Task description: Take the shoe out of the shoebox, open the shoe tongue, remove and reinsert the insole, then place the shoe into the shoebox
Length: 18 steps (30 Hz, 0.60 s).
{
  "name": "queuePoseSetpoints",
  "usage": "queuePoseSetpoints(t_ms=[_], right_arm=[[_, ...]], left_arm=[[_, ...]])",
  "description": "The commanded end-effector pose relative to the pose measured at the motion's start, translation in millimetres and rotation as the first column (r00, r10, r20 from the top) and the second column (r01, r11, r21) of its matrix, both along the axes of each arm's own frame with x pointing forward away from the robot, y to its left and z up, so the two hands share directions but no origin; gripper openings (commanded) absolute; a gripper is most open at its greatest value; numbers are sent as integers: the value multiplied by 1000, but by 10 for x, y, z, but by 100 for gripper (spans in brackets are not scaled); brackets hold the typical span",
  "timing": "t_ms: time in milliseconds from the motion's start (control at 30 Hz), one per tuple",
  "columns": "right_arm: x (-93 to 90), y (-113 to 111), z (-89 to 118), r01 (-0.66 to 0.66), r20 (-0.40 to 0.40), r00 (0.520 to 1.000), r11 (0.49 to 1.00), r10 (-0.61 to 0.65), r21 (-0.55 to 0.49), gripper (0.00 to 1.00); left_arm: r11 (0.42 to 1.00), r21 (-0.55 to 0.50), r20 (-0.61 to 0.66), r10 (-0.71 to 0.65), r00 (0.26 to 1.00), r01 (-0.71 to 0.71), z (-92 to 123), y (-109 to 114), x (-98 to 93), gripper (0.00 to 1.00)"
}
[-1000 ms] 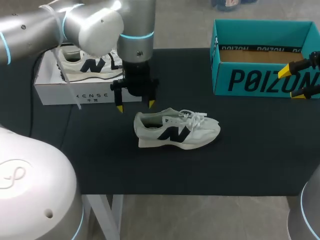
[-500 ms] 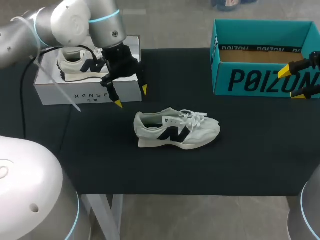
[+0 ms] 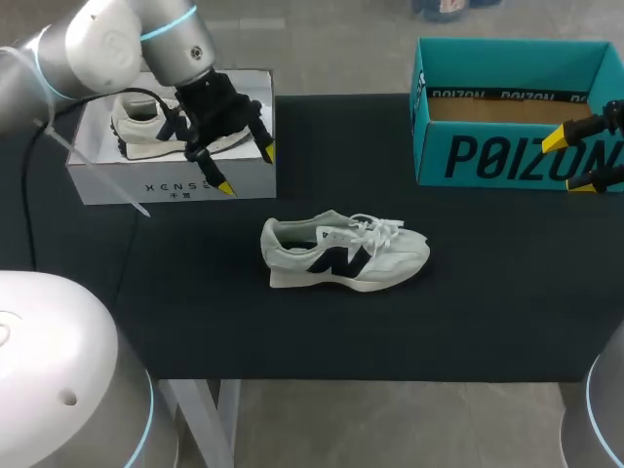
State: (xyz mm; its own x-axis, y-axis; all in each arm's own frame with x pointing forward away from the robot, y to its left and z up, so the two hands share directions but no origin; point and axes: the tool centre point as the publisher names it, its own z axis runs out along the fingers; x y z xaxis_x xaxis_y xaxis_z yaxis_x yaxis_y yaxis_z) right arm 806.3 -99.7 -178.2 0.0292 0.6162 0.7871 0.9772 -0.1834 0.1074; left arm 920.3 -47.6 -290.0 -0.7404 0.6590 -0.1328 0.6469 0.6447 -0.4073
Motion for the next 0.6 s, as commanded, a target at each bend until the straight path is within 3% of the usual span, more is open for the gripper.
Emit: queuePoseSetpoints(t_ms=[33, 233, 433, 600], right_arm=[[-4, 5, 2, 1, -2, 1000, 1000, -1, -3, 100], [-4, 5, 2, 1, -2, 1000, 1000, -1, -3, 100], [-4, 5, 2, 1, -2, 1000, 1000, -1, -3, 100], [-4, 5, 2, 1, -2, 1000, 1000, -1, -3, 100]], left_arm=[[900, -239, 153, 405, 901, -364, 146, 305, -234, 100], [800, -305, 108, 567, 817, -516, 116, 370, -334, 100], [651, -379, 23, 717, 697, -657, -99, 340, -379, 100], [584, -404, -67, 748, 660, -704, -293, 205, -493, 100]])
